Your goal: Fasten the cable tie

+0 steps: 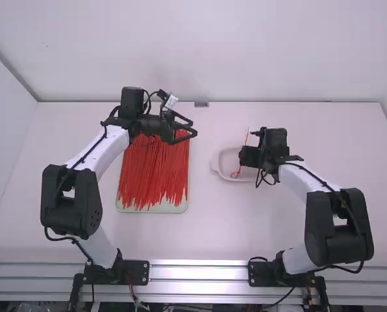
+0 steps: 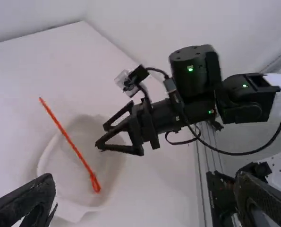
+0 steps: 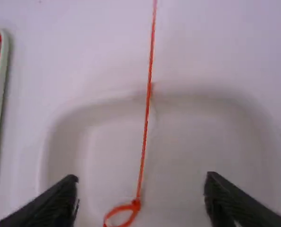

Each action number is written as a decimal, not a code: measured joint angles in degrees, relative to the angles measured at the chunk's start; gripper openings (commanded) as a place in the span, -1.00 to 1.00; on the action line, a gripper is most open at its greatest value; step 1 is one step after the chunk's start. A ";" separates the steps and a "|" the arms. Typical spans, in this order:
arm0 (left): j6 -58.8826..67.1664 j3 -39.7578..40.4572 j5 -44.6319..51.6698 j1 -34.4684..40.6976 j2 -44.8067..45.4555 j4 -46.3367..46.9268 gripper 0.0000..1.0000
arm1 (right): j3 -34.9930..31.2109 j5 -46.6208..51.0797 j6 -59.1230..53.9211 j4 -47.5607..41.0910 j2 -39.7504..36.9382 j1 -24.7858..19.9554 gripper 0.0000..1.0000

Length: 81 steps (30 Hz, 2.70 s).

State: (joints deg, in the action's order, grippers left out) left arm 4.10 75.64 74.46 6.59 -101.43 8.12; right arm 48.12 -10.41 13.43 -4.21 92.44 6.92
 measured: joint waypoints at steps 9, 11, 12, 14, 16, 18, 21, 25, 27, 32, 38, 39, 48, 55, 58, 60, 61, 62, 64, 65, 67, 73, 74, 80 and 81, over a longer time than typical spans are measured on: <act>-3.26 -0.02 -1.29 -0.59 1.03 2.32 0.98 | 7.13 0.04 -1.25 -13.42 -2.58 -0.15 0.96; -3.72 -0.02 -1.64 -1.05 2.27 3.91 0.98 | 8.22 0.02 -1.44 -15.80 -4.24 0.20 0.96; -4.11 0.00 -1.97 -1.40 3.23 4.83 0.98 | 8.66 0.00 -1.44 -16.81 -5.20 0.37 0.96; -4.33 0.00 -3.43 -2.27 6.05 7.48 0.98 | 9.42 0.02 -1.31 -19.28 -8.20 0.85 0.96; -3.85 0.00 -4.98 -2.86 8.90 10.01 0.98 | 9.64 -0.04 -0.94 -21.03 -11.26 1.25 0.96; -2.86 -0.02 -6.75 -3.06 12.13 12.52 0.98 | 9.66 -0.11 -0.37 -23.19 -14.95 1.60 0.96; -2.32 0.00 -9.53 -3.04 15.85 14.62 0.98 | 9.66 -0.13 0.24 -25.29 -20.13 1.97 0.96; -2.12 0.00 -13.60 -2.99 20.39 16.48 0.98 | 9.68 -0.11 0.37 -27.39 -25.88 1.97 0.96; -1.97 -0.02 -15.41 -2.99 22.32 17.18 0.98 | 9.68 -0.13 0.55 -28.39 -28.98 1.97 0.96; -2.34 -0.48 -17.62 -3.48 23.98 15.67 0.90 | 9.64 0.39 -0.11 -27.61 -31.89 1.18 0.87; -3.67 -4.98 -21.31 -6.27 27.26 12.13 0.75 | 6.58 3.39 -2.89 -23.52 -35.56 -2.95 0.71; -3.89 -5.99 -22.36 -6.49 28.15 11.19 0.72 | 5.31 4.42 -3.82 -22.36 -36.68 -4.13 0.68; -4.13 -13.99 -29.44 -6.47 36.79 2.71 0.41 | -3.78 9.42 -10.91 -13.11 -45.81 -7.02 0.33; -4.20 -22.03 -36.74 -6.47 45.03 -5.49 0.11 | -12.74 9.94 -12.87 -3.98 -55.06 -7.04 0.00; -4.13 -25.66 -40.11 -6.49 48.78 -7.78 -0.03 | -16.59 9.99 -13.03 -0.15 -58.93 -7.04 -0.14; -4.13 -28.68 -42.97 -6.49 52.11 -7.85 -0.13 | -19.80 9.99 -13.18 2.86 -62.10 -7.04 -0.24; -4.13 -30.51 -44.63 -6.49 54.01 -7.82 -0.20 | -21.53 9.99 -13.33 3.74 -64.11 -7.04 -0.30; -4.13 -31.15 -45.24 -6.49 54.66 -7.82 -0.22 | -22.01 10.10 -13.42 3.87 -64.67 -7.04 -0.33; -4.17 -34.03 -48.00 -6.49 57.51 -7.82 -0.32 | -24.65 10.05 -13.46 4.04 -67.54 -7.04 -0.42; -4.15 -35.67 -49.59 -6.49 59.08 -7.82 -0.37 | -26.16 10.10 -13.42 4.07 -68.96 -7.04 -0.47; -4.15 -38.34 -52.15 -6.47 61.68 -7.82 -0.46 | -28.70 10.12 -13.44 4.04 -71.19 -7.04 -0.54; -4.15 -46.80 -60.39 -6.49 70.16 -7.80 -0.75 | -35.93 10.34 -13.57 4.00 -78.07 -7.04 -0.77; -4.20 -47.36 -61.00 -6.49 70.75 -7.80 -0.76 | -36.52 10.27 -13.62 4.04 -78.62 -7.04 -0.78; -4.15 -54.58 -68.61 -6.49 78.23 -7.80 -1.00 | -41.79 10.14 -13.55 4.02 -84.04 -7.04 -0.96; -4.15 -55.69 -69.75 -6.49 79.32 -7.80 -1.00 | -42.60 10.29 -13.64 4.04 -84.83 -7.04 -0.99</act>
State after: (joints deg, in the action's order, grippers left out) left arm -0.05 19.94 4.71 0.10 -22.11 0.32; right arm 5.52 -0.12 -0.21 -0.16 7.62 -0.12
